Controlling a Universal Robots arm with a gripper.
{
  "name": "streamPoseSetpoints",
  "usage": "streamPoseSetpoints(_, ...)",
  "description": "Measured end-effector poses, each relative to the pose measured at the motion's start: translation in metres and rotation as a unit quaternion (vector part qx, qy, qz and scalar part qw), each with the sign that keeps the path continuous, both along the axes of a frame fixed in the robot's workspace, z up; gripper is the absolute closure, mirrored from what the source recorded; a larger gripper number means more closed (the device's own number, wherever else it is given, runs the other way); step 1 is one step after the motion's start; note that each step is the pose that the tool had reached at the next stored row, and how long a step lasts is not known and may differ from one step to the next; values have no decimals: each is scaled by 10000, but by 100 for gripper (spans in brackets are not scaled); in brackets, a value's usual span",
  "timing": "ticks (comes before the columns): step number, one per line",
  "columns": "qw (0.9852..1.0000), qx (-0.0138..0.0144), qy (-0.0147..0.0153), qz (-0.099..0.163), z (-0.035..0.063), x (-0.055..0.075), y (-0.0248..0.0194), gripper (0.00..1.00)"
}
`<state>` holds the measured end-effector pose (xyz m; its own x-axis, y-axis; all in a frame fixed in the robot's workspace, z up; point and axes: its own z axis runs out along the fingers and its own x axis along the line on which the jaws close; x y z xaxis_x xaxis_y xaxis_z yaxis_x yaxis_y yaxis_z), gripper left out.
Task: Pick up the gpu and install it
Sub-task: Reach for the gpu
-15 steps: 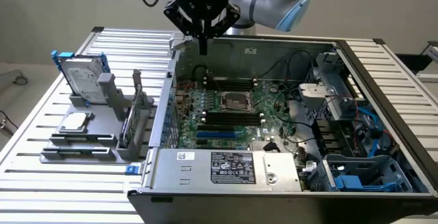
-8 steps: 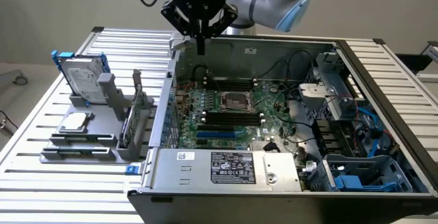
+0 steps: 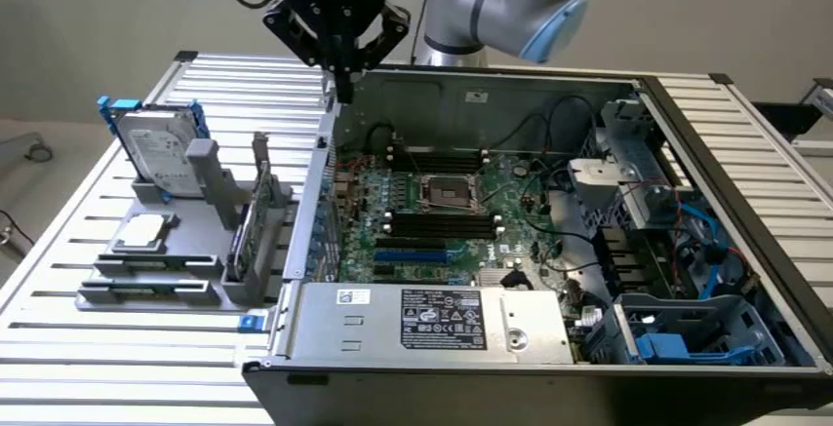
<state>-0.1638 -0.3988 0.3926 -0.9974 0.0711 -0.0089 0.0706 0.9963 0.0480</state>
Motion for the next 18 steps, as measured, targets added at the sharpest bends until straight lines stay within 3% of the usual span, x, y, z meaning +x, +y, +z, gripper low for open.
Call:
streamPoseSetpoints(2,10000,0,16,-1,0,-90,0,89)
streamPoseSetpoints(4,10000,0,62,0,-2,-166,0,89)
streamPoseSetpoints(11,9994,-6,358,0,-19,-360,0,89)
streamPoseSetpoints(12,9993,-8,377,0,-25,-395,-1,89)
streamPoseSetpoints(18,9993,-9,377,4,-66,-601,-14,89)
